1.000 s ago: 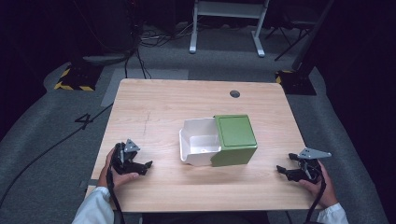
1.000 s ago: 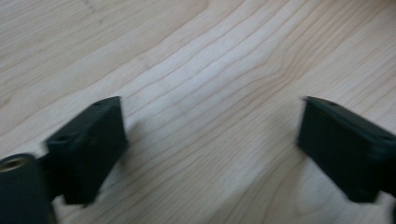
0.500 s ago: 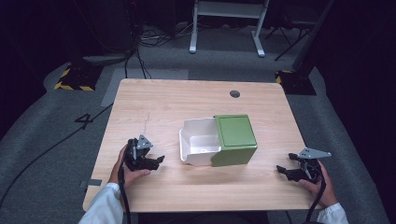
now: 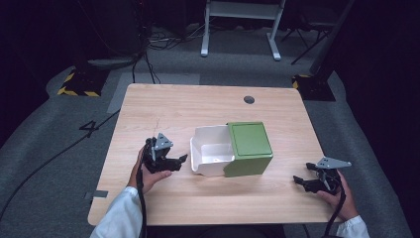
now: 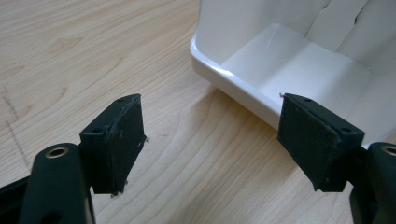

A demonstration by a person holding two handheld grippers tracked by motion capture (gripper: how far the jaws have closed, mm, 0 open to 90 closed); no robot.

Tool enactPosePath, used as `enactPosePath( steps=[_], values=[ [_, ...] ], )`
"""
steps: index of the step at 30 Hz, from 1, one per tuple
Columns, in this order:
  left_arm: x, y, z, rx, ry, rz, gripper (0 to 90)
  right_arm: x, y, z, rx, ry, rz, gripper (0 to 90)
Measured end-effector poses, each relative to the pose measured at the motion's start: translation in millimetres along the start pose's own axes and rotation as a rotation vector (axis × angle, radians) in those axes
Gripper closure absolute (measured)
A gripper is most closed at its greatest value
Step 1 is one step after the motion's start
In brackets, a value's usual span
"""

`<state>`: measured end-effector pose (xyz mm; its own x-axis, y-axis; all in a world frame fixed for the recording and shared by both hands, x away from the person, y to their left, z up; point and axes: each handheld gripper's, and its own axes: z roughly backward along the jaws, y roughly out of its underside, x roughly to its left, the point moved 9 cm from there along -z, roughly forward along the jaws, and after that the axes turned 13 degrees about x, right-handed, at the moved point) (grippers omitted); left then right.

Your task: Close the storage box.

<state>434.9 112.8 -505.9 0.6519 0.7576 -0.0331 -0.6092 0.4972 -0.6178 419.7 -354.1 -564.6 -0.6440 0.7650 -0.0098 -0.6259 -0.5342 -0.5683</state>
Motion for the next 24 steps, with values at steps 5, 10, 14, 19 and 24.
enactPosePath(
  steps=[5,10,14,19,24],
  values=[
    [-4.8,-5.6,-7.9,0.006,0.017,0.014,23.1,0.0,0.0,0.0,0.0,0.0,0.0,15.3],
    [-8.5,-11.4,-17.7,0.017,0.032,0.017,23.3,0.0,0.0,0.0,0.0,0.0,0.0,15.3],
    [-11.1,-10.8,-25.9,0.037,0.048,0.022,23.1,0.0,0.0,0.0,0.0,0.0,0.001,15.4],
    [-11.6,-10.5,-32.0,0.04,0.099,0.059,23.7,0.1,0.0,0.1,0.0,0.0,0.001,15.5],
    [-18.4,-12.7,-41.6,0.068,0.132,0.055,33.2,0.1,0.1,0.1,0.0,0.0,0.002,15.5]
  ],
)
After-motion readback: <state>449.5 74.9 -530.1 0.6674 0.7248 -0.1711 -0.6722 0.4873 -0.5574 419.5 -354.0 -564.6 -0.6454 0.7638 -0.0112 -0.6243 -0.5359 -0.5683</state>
